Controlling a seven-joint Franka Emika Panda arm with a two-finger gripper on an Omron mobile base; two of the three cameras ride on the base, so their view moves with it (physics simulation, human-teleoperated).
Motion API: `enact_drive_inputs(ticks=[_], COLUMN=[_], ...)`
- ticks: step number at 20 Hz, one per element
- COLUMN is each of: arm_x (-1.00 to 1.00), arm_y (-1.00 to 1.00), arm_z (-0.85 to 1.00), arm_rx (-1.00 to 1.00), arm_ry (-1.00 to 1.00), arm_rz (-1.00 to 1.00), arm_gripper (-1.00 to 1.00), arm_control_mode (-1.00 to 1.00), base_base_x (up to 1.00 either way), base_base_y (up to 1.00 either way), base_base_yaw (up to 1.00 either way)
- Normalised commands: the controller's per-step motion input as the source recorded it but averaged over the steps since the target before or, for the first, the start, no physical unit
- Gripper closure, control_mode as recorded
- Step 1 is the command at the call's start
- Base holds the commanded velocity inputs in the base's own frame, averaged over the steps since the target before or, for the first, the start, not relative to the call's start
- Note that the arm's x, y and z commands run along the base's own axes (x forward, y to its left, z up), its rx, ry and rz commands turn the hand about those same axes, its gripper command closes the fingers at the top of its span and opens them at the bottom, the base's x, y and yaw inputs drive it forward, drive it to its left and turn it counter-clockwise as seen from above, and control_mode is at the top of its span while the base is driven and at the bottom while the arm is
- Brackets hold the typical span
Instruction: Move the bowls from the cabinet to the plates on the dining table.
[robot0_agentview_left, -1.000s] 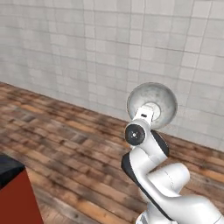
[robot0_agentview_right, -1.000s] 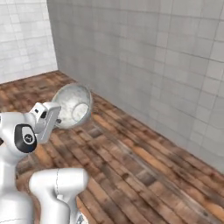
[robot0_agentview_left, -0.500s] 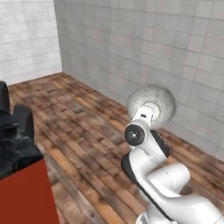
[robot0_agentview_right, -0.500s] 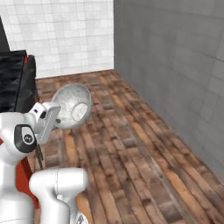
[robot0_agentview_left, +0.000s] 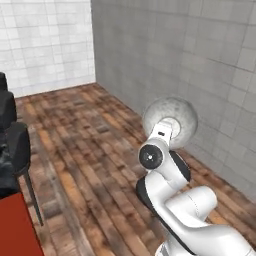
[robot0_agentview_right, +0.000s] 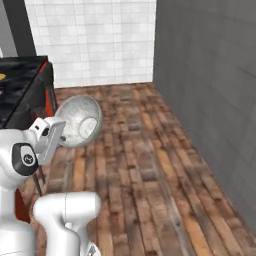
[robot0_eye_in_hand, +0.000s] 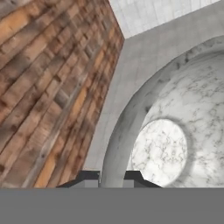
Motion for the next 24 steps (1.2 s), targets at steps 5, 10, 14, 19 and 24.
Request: enact_drive_inputs(ticks=[5,10,14,19,24], arm_x=[0.0,0.0,0.0,0.0,0.0], arm_y=[0.0,0.0,0.0,0.0,0.0], arm_z=[0.0,0.0,0.0,0.0,0.0], arm_rx=[0.0,0.0,0.0,0.0,0.0], arm_ry=[0.0,0.0,0.0,0.0,0.0], arm_rz=[0.0,0.0,0.0,0.0,0.0], arm_gripper=[1.0,1.0,1.0,1.0,1.0], arm_control_mode=[1.0,1.0,1.0,1.0,1.0], base_base_x=[0.98,1.0,1.0,0.99,0.73], base_base_y=[-0.62,-0.33,-0.25,-0.43,-0.71], base_base_yaw=[0.38,0.54,0.6,0.57,0.47])
